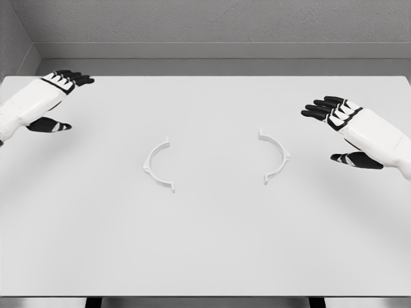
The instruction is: Assemble PVC drainage pipe clamps
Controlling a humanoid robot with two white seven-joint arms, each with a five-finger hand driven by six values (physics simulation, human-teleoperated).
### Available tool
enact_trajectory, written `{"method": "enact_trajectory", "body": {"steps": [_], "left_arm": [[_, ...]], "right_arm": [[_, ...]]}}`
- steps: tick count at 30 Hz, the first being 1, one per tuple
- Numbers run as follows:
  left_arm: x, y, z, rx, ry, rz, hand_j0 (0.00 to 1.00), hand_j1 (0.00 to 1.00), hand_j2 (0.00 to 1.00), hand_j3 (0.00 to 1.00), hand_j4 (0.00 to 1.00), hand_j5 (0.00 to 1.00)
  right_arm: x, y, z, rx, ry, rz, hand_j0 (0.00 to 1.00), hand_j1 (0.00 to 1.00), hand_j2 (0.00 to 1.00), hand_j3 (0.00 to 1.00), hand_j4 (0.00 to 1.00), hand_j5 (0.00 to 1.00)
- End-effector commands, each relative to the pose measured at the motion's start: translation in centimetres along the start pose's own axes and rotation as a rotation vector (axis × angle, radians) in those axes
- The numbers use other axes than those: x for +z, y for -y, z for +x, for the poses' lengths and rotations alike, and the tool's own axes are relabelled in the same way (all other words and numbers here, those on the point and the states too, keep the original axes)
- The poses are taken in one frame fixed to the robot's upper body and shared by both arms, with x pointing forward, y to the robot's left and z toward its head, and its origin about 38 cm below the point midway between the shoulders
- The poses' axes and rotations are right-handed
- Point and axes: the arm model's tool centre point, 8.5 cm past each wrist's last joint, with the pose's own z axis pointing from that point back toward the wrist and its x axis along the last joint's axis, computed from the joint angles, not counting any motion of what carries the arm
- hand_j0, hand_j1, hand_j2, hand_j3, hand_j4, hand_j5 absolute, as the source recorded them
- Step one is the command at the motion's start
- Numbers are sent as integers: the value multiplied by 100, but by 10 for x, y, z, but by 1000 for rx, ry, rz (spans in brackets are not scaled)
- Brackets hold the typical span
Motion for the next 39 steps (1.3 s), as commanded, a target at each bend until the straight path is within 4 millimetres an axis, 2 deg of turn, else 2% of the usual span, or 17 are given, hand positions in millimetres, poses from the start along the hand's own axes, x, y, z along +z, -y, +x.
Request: {"method": "enact_trajectory", "body": {"steps": [1,5,6,7,8,11,14,16,18,22,28,34,39], "left_arm": [[-6,4,8,12,22,2,100,100,100,100,100,100],[-10,-3,12,9,38,23,100,100,100,100,100,100],[-11,-4,12,11,38,32,100,100,100,100,100,100],[-14,-2,15,16,43,35,100,100,100,100,100,100],[-19,2,19,31,50,43,100,100,100,100,100,100],[-25,11,27,58,63,50,100,100,100,100,100,100],[-30,15,33,73,77,53,100,100,100,100,100,100],[-28,23,39,87,88,45,100,100,100,100,100,100],[-26,28,48,92,108,38,100,100,100,100,100,100],[-22,32,48,98,106,30,100,100,100,100,100,100],[-24,43,58,110,130,8,100,100,100,100,100,100],[-31,62,76,130,178,-35,100,100,100,100,100,100],[-26,73,93,155,212,-46,100,100,100,100,100,100]], "right_arm": [[0,1,-1,-5,-3,-3,100,100,100,100,100,100],[-1,-1,-1,-13,-4,-12,100,100,100,100,100,100],[-11,-2,0,-13,1,-25,100,100,100,100,100,100],[-31,-7,-5,16,-1,-3,100,100,100,100,100,100],[-46,-18,-16,16,-34,17,100,100,100,100,100,100],[-62,-32,-15,14,-28,46,100,100,100,100,100,100],[-83,-51,-26,22,-50,97,100,100,100,100,100,100],[-85,-53,-28,23,-55,104,100,100,100,100,100,100],[-91,-64,-36,14,-82,119,100,100,100,100,100,100],[-93,-76,-36,-5,-84,144,100,100,100,100,100,100],[-91,-80,-42,-15,-103,155,100,100,100,100,100,100],[-89,-86,-46,-26,-118,169,100,100,100,100,100,100],[-99,-92,-43,-26,-104,183,100,100,100,100,100,100]]}}
